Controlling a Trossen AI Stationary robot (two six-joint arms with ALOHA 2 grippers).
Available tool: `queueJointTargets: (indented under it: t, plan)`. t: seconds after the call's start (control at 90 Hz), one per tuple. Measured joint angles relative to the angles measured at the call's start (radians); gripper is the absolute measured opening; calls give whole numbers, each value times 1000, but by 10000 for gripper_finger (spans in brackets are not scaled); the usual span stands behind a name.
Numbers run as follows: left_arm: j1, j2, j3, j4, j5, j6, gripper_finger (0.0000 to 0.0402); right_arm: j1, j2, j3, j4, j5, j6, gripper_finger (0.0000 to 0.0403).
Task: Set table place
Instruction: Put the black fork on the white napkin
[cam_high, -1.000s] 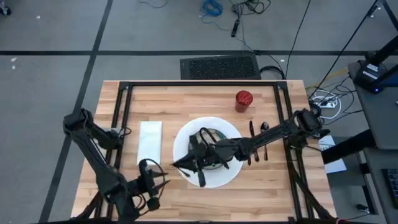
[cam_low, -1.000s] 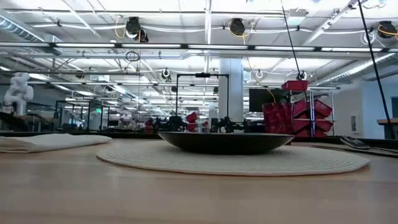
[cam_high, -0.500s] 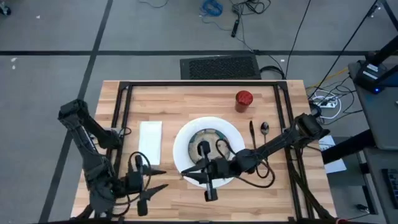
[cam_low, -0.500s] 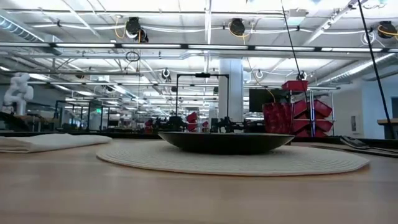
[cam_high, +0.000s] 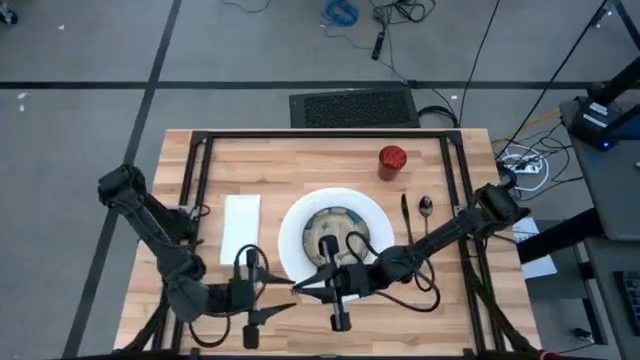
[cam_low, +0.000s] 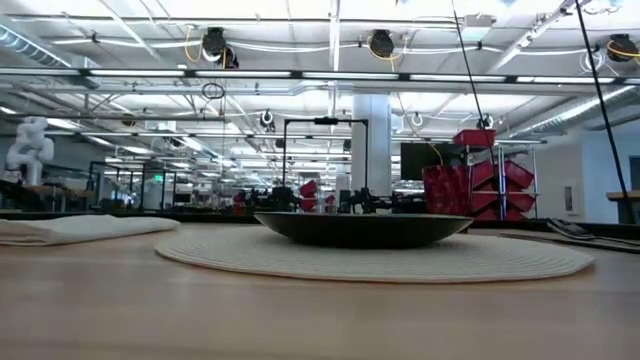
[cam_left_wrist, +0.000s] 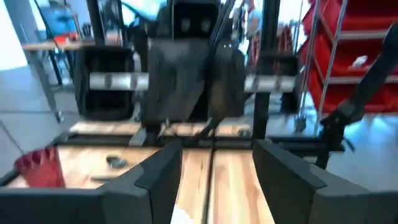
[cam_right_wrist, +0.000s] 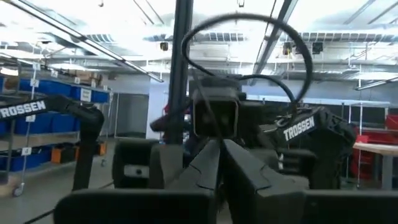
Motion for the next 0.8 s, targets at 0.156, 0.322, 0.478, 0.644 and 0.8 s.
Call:
queueJointTargets:
  t: [0.156,0.322,0.478,0.644,0.8]
  plan:
    - [1,0,0,76,-1,54,183,0,0,0,-1,2,-14,0]
    - [33,0,0,36,-32,-16,182,0,0,0,-2,1,-17,0]
    - [61,0,0,26,-16,-26,182,0,0,0,-13,-2,-17,0]
    - [64,0,0,25,-1,-25,182,0,0,0,-24,-1,-10,0]
    - [58,0,0,26,-6,-27,160,0,-1,0,-29,1,-10,0]
